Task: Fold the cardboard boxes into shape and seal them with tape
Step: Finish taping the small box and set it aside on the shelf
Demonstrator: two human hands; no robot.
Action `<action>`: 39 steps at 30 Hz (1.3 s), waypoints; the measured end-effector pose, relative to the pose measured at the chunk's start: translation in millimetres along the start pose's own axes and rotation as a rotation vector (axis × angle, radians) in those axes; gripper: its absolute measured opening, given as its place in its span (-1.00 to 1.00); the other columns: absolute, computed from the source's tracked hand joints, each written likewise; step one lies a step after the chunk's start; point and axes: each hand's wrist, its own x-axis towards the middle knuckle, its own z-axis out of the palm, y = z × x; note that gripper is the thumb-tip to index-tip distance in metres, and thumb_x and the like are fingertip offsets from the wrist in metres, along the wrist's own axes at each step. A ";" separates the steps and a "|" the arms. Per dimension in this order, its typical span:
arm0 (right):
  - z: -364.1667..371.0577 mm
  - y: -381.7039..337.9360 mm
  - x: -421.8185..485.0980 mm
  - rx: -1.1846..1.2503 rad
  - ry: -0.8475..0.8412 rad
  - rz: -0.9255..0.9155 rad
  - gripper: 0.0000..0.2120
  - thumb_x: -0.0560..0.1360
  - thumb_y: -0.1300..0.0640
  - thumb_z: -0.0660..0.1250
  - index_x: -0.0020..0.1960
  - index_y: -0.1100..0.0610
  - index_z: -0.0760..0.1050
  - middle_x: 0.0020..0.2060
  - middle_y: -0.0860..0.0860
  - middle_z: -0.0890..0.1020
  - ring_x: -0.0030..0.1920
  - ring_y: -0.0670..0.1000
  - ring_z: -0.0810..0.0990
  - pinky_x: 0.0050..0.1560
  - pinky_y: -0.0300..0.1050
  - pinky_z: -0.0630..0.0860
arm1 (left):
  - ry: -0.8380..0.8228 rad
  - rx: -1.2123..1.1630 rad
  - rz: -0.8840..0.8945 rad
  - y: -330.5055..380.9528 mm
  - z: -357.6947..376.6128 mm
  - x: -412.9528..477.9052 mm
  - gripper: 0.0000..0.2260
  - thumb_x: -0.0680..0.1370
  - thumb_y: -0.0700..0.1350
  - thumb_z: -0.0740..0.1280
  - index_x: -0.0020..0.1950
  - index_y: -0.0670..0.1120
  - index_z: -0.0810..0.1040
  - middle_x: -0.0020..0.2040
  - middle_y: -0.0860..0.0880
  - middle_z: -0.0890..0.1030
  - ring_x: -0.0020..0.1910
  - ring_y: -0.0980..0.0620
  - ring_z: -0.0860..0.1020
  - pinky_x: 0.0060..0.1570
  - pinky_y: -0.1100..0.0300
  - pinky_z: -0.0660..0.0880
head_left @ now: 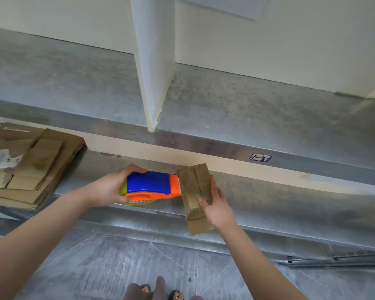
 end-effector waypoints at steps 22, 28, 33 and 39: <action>-2.9 -25.0 -0.9 -0.196 -0.087 -0.053 0.01 0.44 -0.34 0.30 0.57 -0.05 -0.29 0.58 -0.07 -0.15 0.55 0.08 0.10 0.46 0.02 0.24 | 0.001 -0.058 0.064 -22.8 15.4 2.5 -0.23 0.24 -0.14 0.60 0.31 0.22 0.28 0.27 0.21 0.43 0.20 0.22 0.42 0.11 0.52 0.28; 9.5 -24.7 -10.4 -0.187 -0.031 -0.060 0.13 0.29 -0.42 0.40 0.57 -0.12 -0.23 0.57 -0.04 -0.15 0.55 0.04 0.11 0.40 -0.04 0.32 | 0.085 -0.087 0.015 -16.6 29.2 -1.6 -0.14 0.24 0.10 0.58 0.45 0.16 0.23 0.30 0.21 0.36 0.22 0.22 0.35 0.10 0.59 0.19; 14.0 -21.4 -11.8 -0.137 0.030 0.011 0.12 0.26 -0.43 0.40 0.58 -0.12 -0.16 0.56 -0.05 -0.07 0.49 0.04 0.26 0.32 0.01 0.45 | 0.084 -0.076 -0.015 -18.1 38.7 -12.7 -0.22 0.19 0.34 0.38 0.34 0.12 0.32 0.16 0.17 0.40 0.16 0.17 0.38 0.03 0.56 0.23; 16.5 -25.5 -14.0 -0.099 0.033 0.039 0.09 0.26 -0.42 0.41 0.57 -0.18 -0.13 0.56 -0.13 -0.08 0.49 0.03 0.26 0.36 -0.01 0.41 | 0.100 0.134 -0.016 -43.5 12.4 -18.5 -0.38 0.35 -0.12 0.50 0.36 -0.04 0.35 0.22 -0.04 0.49 0.10 0.00 0.47 -0.01 0.23 0.35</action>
